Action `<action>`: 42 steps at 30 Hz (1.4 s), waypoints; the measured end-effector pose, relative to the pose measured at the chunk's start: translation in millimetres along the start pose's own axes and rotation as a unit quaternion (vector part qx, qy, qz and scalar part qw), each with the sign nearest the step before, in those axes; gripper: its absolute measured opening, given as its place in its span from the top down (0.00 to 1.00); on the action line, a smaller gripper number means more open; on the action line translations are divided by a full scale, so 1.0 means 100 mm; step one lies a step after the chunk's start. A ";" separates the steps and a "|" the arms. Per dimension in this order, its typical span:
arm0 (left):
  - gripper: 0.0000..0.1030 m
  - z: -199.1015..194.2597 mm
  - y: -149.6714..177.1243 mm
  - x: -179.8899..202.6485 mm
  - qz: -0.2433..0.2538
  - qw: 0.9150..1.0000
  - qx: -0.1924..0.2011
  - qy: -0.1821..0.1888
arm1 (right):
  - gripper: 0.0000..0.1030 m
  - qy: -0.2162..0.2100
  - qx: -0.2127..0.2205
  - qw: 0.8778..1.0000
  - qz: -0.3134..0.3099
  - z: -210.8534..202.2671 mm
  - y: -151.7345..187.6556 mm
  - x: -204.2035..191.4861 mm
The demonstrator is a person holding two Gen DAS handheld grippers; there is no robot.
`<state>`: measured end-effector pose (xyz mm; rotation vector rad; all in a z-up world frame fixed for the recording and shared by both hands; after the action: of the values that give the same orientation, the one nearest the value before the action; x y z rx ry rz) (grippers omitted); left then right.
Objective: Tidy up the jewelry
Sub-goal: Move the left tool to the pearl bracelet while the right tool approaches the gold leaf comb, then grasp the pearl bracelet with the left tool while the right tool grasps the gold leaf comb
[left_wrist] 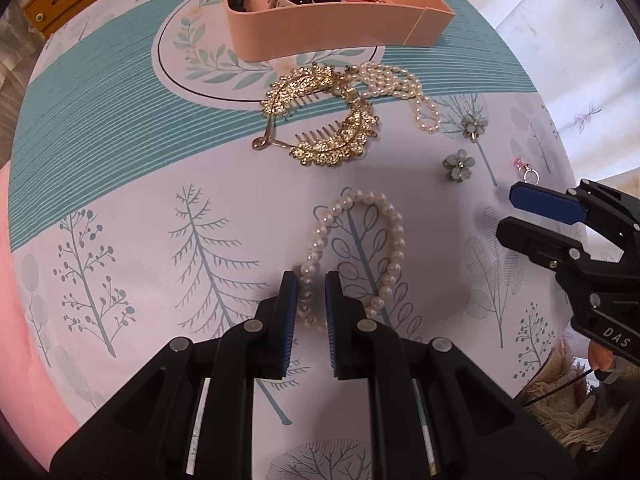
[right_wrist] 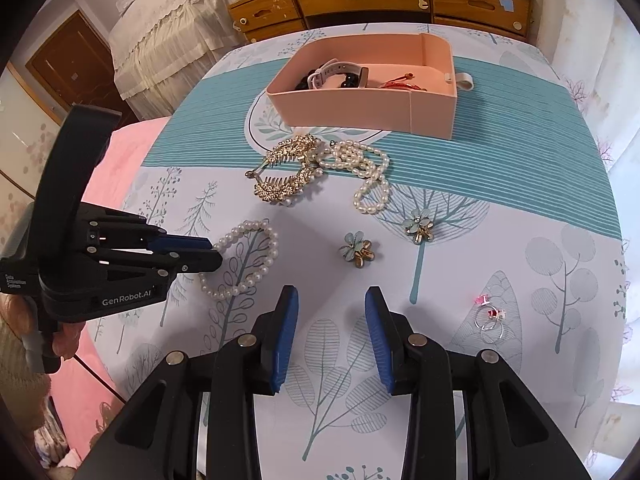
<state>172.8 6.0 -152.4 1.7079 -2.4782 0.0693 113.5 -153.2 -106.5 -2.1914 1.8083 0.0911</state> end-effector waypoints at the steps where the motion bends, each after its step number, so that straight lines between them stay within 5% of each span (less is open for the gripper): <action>1: 0.90 0.00 -0.01 0.00 0.001 1.000 0.000 0.001 | 0.66 0.001 0.000 1.000 -0.001 0.00 0.00 0.00; 13: 0.95 -0.01 0.06 -0.14 -0.058 0.998 0.023 0.018 | 0.66 -0.006 0.007 1.000 -0.004 0.03 -0.16 -0.08; 23: 0.95 -0.26 0.29 -0.53 -0.167 0.978 0.091 0.088 | 0.66 -0.010 0.018 1.000 -0.011 0.03 -0.42 -0.13; 30: 0.95 -0.47 0.31 -0.61 -0.184 0.972 0.121 0.086 | 0.67 -0.027 0.026 0.999 -0.005 0.12 -0.89 -0.20; 42: 0.95 -0.43 0.33 -0.81 -0.202 0.968 0.115 0.096 | 0.79 -0.048 -0.050 0.997 0.034 0.59 -1.39 -0.28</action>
<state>173.6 97.3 -119.2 2.1481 -2.0076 0.4721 251.1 -88.1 -130.5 -2.1527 1.8617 0.3024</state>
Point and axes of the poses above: each gripper's, at about its wrist camera, not at the fingertips, and z roughly the way its jaws point, x to its right, y to its underside, the point moved 4 cm from there along z, roughly the way its jaws point, and after that the axes turned 10 degrees about -x, right-handed, at the moved point
